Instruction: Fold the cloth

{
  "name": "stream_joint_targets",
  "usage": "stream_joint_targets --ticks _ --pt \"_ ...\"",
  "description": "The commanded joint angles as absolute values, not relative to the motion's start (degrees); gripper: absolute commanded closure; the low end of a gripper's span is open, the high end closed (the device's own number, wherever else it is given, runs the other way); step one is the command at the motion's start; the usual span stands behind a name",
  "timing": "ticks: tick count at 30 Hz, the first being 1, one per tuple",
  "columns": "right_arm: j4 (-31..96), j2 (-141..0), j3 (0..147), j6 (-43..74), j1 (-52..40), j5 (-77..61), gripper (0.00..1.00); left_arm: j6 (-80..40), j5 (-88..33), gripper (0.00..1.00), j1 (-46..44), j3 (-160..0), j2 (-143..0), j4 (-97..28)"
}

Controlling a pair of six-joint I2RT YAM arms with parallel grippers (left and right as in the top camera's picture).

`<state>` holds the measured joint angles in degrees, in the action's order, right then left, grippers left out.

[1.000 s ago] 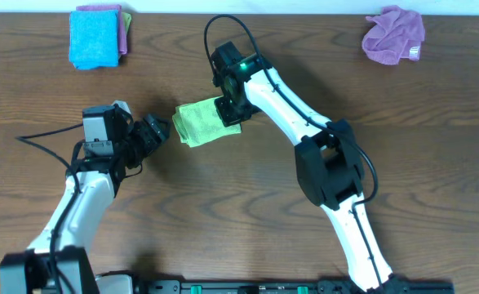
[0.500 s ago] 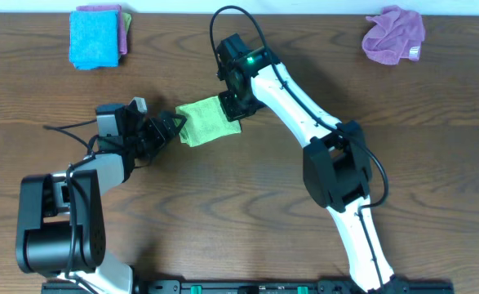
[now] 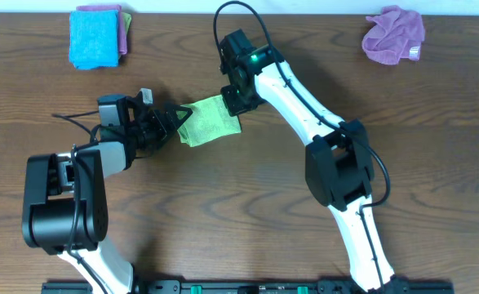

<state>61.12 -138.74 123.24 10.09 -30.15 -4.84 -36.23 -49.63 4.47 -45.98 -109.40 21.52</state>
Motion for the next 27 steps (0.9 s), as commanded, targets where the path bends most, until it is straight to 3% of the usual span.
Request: stream_joint_targets --ticks 1,27 --pt "60.31 -138.76 123.68 10.72 -29.3 -3.88 0.98 -36.16 -46.52 0.09 4.49 -44.42 -113.27 19.55" --pt "56.14 -143.59 123.63 12.84 -29.32 -7.4 0.99 -34.7 -44.42 0.12 3.73 -44.42 -114.78 16.34"
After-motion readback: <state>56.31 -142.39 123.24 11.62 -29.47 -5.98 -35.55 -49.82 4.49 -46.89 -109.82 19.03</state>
